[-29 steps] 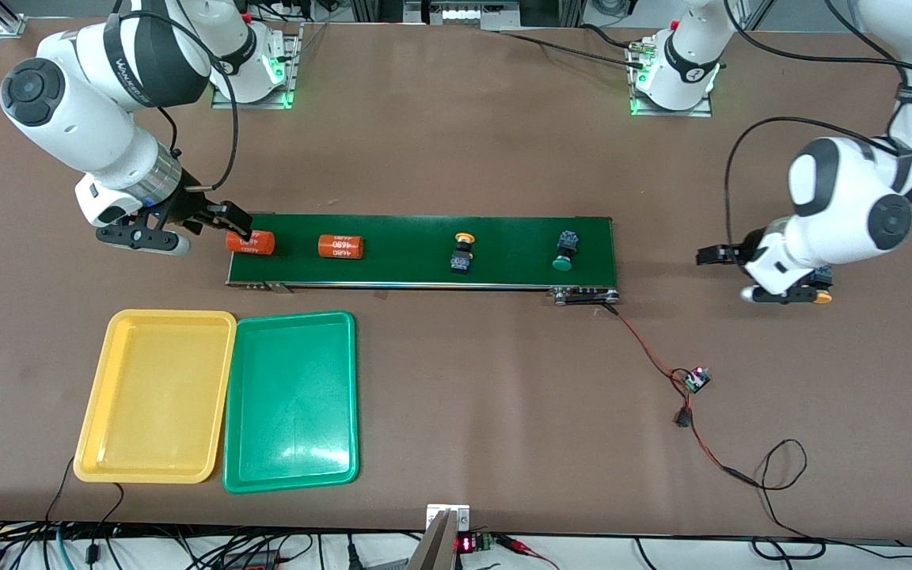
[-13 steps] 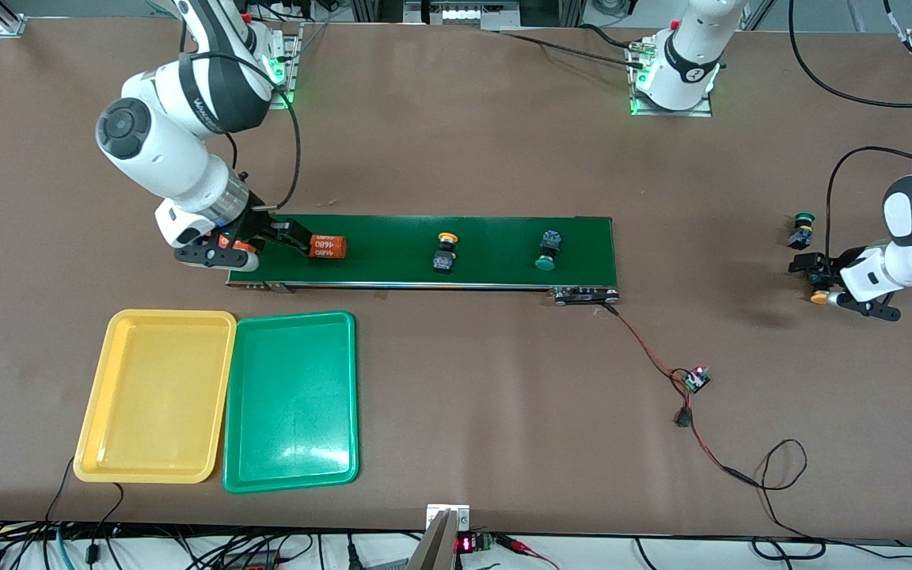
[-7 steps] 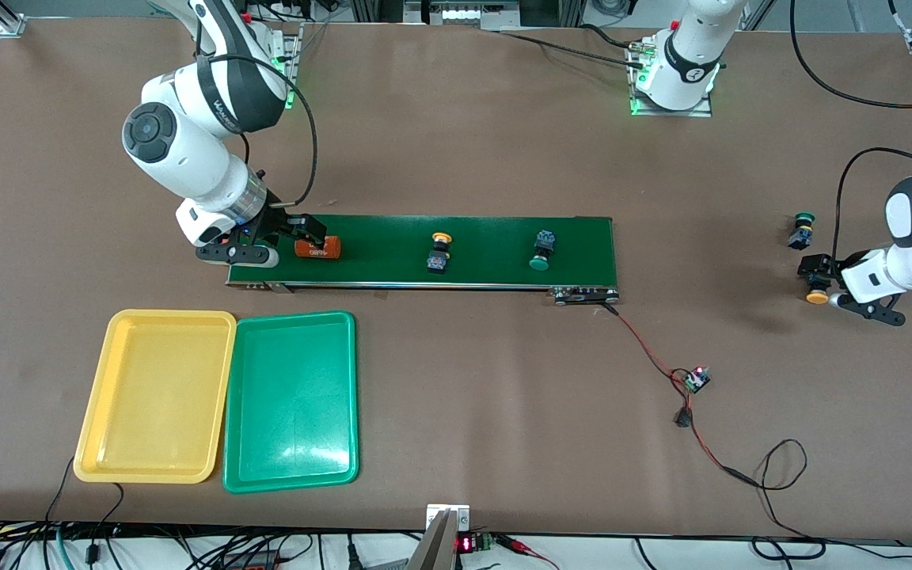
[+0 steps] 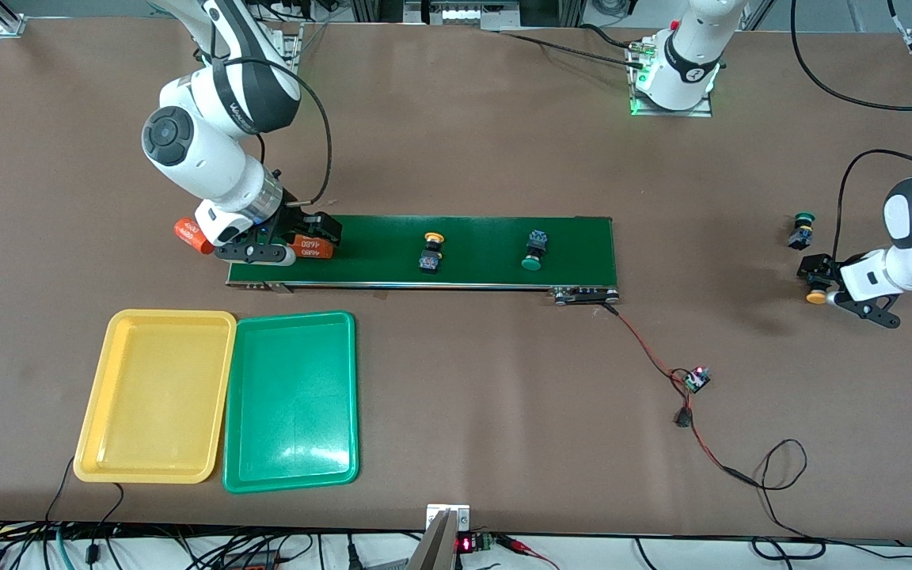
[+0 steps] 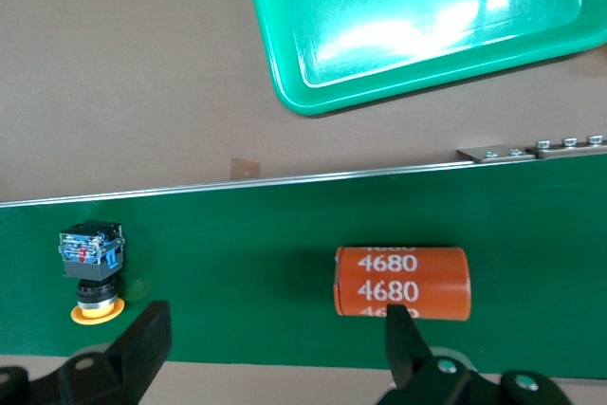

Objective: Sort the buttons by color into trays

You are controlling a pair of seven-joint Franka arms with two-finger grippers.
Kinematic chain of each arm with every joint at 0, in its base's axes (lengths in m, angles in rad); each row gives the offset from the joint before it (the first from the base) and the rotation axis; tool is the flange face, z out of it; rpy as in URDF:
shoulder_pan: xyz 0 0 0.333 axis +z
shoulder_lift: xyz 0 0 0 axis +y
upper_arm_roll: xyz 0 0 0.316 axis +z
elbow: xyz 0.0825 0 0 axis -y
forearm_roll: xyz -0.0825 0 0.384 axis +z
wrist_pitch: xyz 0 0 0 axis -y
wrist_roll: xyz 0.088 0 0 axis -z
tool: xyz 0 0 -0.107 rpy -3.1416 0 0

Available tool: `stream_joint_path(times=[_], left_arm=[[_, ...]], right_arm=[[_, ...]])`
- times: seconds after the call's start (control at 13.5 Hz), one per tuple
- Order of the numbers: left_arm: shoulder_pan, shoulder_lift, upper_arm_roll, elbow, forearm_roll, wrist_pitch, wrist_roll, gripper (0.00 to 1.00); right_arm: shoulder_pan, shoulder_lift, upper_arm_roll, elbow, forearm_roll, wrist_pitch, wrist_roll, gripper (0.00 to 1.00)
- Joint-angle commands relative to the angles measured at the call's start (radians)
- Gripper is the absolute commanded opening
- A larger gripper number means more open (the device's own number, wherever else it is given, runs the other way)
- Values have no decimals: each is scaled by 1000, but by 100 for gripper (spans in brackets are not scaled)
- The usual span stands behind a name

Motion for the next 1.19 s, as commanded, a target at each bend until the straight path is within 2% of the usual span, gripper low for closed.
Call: stream_joint_path(times=[0.0,0.59,0.67,0.74,0.82,0.96,1.04,1.11], left_arm=[[22,19,-7,7,29,11,41,100],[56,36,-9,9,55,11,61,100],[55,36,-9,7,55,11,62,96],[55,36,-9,4,55,11,62,86],[53,36,-7,3,55,11,61,69],[53,36,-9,1,55,11,61,26],[53,37,-9,1,55,12,61,9],[53,37,-9,1,55,12,61,0]], right_arm=[[24,14,3,-3,33,32,10,100],[66,73,6,1,38,73,8,100],[72,79,6,1,40,86,8,100],[78,89,6,1,40,98,8,100],[78,91,6,3,40,98,-4,100],[80,93,6,3,37,90,-38,100],[81,97,6,10,32,89,-87,100],[81,99,6,15,29,83,-131,100]])
